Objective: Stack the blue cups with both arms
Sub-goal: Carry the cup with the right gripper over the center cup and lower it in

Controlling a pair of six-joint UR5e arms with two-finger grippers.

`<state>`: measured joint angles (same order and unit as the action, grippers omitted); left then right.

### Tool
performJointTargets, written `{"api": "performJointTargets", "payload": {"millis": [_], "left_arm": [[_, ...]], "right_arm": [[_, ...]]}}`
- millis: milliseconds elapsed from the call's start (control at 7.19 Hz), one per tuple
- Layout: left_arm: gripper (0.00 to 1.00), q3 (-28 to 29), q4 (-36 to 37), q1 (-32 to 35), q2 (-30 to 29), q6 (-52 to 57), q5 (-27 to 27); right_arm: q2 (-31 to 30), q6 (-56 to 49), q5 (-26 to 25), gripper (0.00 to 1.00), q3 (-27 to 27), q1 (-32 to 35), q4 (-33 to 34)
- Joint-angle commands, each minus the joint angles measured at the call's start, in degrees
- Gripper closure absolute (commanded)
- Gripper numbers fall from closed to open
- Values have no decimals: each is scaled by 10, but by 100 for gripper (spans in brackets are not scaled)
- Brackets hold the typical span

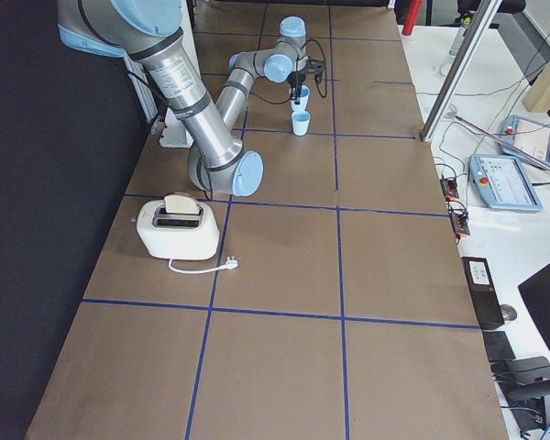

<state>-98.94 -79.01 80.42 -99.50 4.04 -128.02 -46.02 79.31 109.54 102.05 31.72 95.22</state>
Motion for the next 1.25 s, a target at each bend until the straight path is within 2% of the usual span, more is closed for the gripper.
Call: {"api": "performJointTargets", "payload": {"millis": [0,695,834,974,1113], "left_arm": [[0,1,-1,0,3,0,-14],[0,1,-1,0,4,0,-15],[0,1,-1,0,4,0,-16],[0,1,-2,0,4,0,-23],[0,1,-2,0,4,0,-23]], "right_arm": [[21,0,-1,100,-31,-1,1],[22,0,-1,97,-36,-1,22],[21,0,-1,90,-36,-1,22],[22,0,0,71,-36,-1,22],[22,0,0,25,-34,-1,22]]}}
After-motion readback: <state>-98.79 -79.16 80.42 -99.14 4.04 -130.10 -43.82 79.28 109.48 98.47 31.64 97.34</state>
